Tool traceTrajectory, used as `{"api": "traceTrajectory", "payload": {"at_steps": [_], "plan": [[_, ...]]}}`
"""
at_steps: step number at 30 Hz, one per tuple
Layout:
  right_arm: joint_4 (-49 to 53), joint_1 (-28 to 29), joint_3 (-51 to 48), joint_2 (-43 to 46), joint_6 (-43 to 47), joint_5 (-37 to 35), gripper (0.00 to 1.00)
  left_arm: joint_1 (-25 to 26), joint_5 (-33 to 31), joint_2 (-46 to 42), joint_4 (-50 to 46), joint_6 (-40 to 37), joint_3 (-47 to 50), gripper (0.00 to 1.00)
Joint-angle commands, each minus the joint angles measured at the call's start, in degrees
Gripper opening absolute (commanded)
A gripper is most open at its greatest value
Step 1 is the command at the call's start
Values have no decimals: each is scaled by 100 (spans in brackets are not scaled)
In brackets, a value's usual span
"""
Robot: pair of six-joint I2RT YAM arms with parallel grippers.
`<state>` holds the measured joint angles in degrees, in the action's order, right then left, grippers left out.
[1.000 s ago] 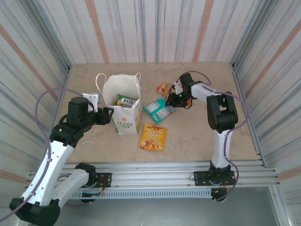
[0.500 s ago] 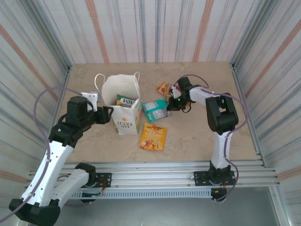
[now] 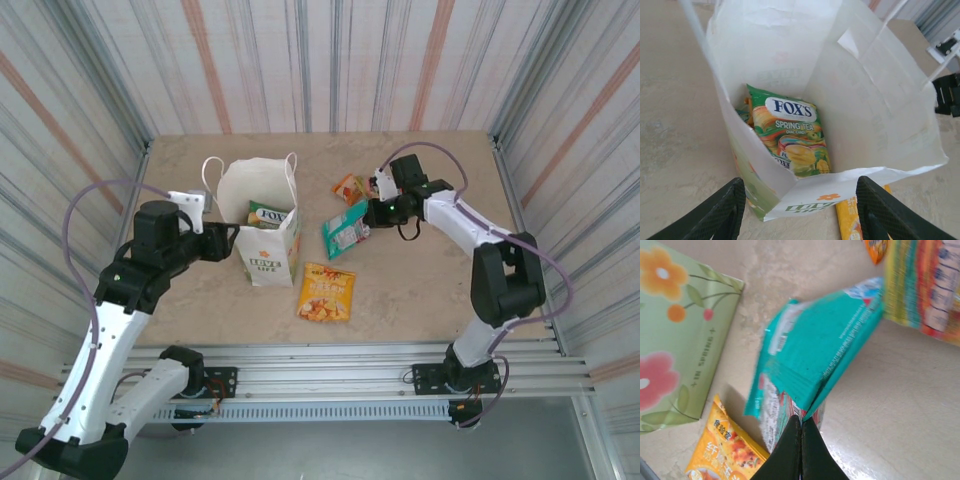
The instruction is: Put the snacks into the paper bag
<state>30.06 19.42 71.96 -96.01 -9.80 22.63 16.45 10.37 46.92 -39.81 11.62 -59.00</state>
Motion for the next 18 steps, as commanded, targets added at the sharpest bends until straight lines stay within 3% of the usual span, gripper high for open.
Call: {"api": "traceTrajectory", "payload": {"at_steps": [1, 9, 18], "plan": [[78, 154, -33, 585, 318, -357, 0, -37, 582, -25, -76, -484, -157, 62], [-266, 353, -445, 1825, 1023, -723, 0, -37, 1512, 89, 13, -999, -332, 62], [188, 305, -640, 2894, 1760, -484, 0, 50, 2724, 99, 82, -1744, -413, 58]]}}
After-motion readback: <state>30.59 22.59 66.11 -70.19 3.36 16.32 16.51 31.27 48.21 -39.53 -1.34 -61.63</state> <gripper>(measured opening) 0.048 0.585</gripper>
